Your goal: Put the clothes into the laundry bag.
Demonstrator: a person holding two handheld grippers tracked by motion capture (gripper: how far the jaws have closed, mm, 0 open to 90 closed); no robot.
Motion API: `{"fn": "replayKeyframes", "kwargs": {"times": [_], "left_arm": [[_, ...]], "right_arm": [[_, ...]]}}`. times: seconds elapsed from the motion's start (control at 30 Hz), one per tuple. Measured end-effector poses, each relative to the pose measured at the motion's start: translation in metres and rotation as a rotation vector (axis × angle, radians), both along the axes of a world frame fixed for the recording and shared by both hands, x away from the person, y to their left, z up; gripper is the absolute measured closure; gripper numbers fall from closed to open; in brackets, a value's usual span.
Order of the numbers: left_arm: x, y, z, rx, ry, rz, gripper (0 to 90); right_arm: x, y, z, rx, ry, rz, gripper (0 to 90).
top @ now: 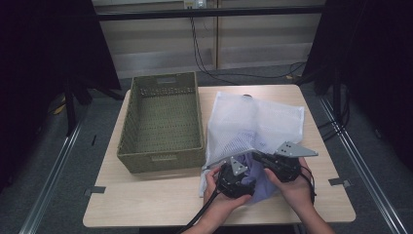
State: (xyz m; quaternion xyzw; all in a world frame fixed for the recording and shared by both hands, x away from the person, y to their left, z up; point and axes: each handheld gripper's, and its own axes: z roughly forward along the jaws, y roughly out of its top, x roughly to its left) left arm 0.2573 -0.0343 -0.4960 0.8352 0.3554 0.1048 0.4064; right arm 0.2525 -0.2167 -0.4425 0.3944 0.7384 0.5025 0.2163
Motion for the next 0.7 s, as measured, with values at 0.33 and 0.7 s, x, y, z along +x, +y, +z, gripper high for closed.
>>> {"fn": "replayKeyframes", "kwargs": {"times": [0.33,0.7], "left_arm": [[0.017,0.000,0.025,-0.126,-0.052,0.033,86.4],[0.041,0.004,-0.002,-0.124,-0.062,0.157,66.1]], "right_arm": [[-0.003,0.005,0.006,0.007,-0.020,0.014,88.7],[-0.004,0.006,0.004,0.004,-0.013,0.011,88.7]]}}
